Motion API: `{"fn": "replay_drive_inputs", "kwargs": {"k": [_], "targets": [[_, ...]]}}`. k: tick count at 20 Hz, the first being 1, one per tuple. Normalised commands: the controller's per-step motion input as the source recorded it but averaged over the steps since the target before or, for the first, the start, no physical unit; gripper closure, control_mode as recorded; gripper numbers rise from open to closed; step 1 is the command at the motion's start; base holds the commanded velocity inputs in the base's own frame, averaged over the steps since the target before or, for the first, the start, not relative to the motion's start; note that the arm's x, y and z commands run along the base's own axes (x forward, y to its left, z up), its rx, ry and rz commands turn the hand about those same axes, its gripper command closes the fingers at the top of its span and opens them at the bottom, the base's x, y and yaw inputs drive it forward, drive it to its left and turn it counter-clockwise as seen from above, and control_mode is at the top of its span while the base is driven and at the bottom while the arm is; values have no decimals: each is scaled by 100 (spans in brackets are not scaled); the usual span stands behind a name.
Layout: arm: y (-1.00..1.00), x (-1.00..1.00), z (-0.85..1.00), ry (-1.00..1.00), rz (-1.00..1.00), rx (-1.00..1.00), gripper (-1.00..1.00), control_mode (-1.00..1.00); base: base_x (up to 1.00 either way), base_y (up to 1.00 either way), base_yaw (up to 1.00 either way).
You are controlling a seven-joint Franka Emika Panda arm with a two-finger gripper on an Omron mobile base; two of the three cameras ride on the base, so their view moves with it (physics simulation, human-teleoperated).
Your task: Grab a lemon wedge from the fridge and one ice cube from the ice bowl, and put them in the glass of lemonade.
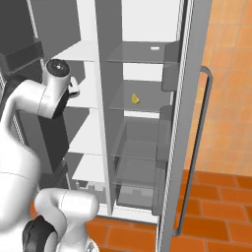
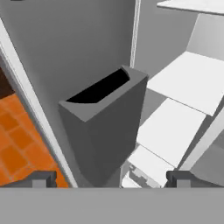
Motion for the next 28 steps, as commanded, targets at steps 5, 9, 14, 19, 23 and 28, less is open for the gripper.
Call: {"fn": "replay_drive_inputs", "kwargs": {"k": [5, 9, 14, 19, 23, 28], "targets": [[-73, 7, -40, 20, -56, -15, -100, -100, 0, 0, 0], [-89, -13, -45, 3, -51, -4, -100, -100, 0, 0, 0], [-71, -28, -9, -14, -19, 3, -100, -100, 0, 0, 0], [-17, -31, 9, -10, -1, 4, -100, -100, 0, 0, 0], [0, -70, 20, -7, 0, 0, -100, -100, 0, 0, 0], [0, -16, 6, -2, 0, 0, -100, -100, 0, 0, 0]]}}
